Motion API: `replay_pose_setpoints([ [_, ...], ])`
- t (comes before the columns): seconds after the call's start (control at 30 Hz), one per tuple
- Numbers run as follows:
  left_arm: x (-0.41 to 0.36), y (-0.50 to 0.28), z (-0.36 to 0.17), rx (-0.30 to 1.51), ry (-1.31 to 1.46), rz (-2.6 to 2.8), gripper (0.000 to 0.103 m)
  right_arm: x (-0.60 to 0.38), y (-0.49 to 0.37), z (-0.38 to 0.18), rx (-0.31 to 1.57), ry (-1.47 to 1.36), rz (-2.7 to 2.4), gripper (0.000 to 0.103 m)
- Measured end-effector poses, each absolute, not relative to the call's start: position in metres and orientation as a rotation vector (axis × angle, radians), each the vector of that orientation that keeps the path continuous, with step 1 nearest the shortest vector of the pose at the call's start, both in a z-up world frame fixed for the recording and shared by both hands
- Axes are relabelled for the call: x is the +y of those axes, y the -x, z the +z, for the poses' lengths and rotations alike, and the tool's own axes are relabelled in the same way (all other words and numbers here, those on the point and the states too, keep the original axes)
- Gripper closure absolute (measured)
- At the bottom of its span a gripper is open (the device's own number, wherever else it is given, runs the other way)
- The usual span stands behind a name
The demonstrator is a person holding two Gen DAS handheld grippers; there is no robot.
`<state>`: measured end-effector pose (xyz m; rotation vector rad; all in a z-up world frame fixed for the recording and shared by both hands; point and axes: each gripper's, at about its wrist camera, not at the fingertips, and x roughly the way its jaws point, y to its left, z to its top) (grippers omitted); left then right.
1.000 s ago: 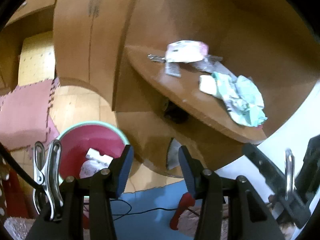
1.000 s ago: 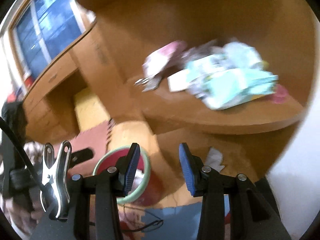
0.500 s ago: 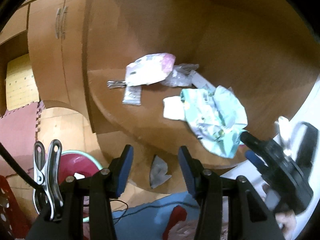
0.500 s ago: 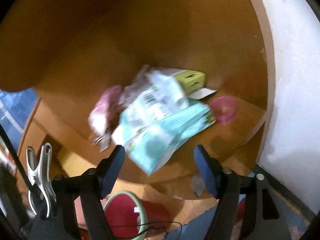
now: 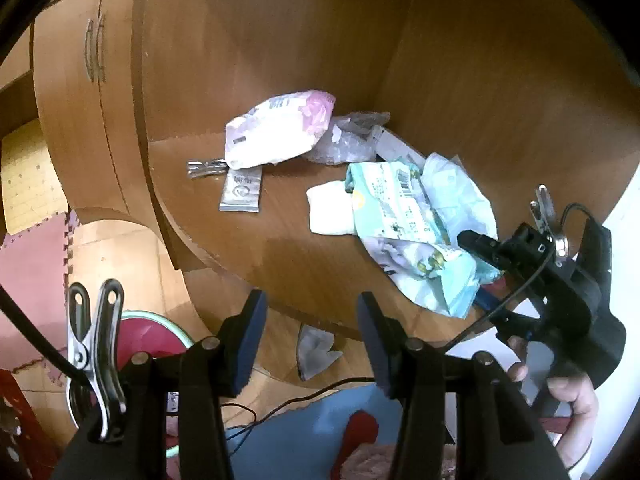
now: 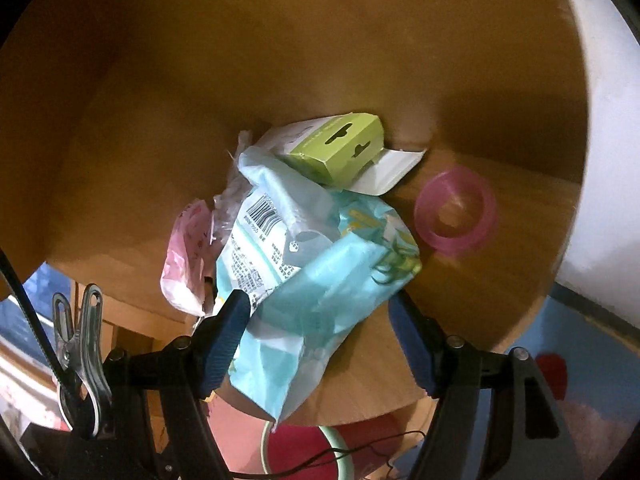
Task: Collect trash
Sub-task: 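Move both tools up toward the teal wipes package on the shelf, then grasp the teal wipes package with the right tool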
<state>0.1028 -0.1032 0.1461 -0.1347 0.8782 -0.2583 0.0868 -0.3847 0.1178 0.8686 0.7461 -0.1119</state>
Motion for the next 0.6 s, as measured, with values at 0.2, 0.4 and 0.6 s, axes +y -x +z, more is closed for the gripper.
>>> replay_pose_setpoints([
  [0.2, -0.102, -0.11, 0.143, 0.882, 0.135, -0.256, 0.054, -0.394, -0.097, 0.114, 0.763, -0.899, -0.024, 0.059],
  [0.4, -0.097, -0.122, 0.139, 0.88, 0.14, -0.249, 0.054, -0.414, -0.089, 0.105, 0.759, -1.005, 0.096, 0.062],
  [0.6, -0.098, -0.137, 0.134, 0.893, 0.179, -0.283, 0.054, -0.427, -0.077, 0.112, 0.751, -0.982, 0.2, 0.062],
])
